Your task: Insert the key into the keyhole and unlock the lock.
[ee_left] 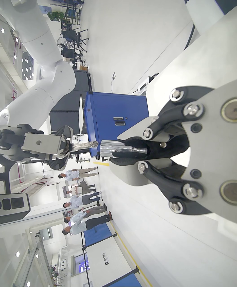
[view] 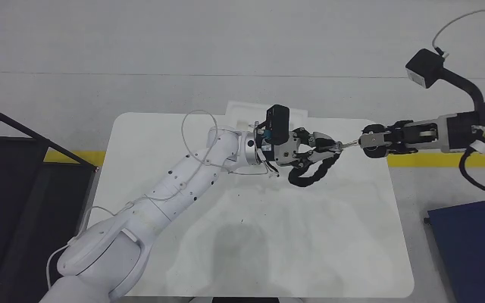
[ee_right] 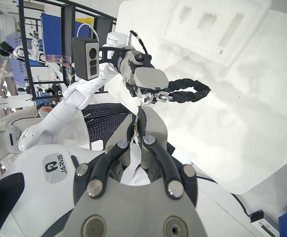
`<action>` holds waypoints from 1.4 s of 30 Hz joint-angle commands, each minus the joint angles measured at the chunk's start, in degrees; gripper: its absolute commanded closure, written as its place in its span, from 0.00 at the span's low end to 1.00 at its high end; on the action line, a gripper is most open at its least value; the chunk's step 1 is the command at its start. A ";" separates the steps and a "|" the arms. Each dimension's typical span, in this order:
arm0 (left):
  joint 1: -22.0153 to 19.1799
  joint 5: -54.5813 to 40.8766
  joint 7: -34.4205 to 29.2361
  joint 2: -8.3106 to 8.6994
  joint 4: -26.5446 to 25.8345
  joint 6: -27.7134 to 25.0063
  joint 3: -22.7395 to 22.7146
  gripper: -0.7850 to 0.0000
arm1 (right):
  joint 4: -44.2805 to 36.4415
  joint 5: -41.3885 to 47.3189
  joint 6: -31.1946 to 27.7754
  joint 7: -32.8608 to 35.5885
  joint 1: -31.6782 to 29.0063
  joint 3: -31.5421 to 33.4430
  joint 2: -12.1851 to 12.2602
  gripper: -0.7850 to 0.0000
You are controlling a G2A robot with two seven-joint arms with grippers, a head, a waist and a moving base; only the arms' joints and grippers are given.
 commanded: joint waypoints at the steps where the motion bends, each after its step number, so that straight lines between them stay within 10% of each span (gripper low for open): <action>1: 0.21 0.08 -0.11 -0.15 -0.13 -0.21 -0.22 1.00 | -0.14 0.11 0.07 -0.07 -0.03 -0.06 0.18 1.00; 42: 4.27 -1.91 -2.90 -2.84 0.75 -3.20 -4.86 1.00 | -1.28 -1.13 -1.93 -3.77 -0.60 -0.39 1.49 1.00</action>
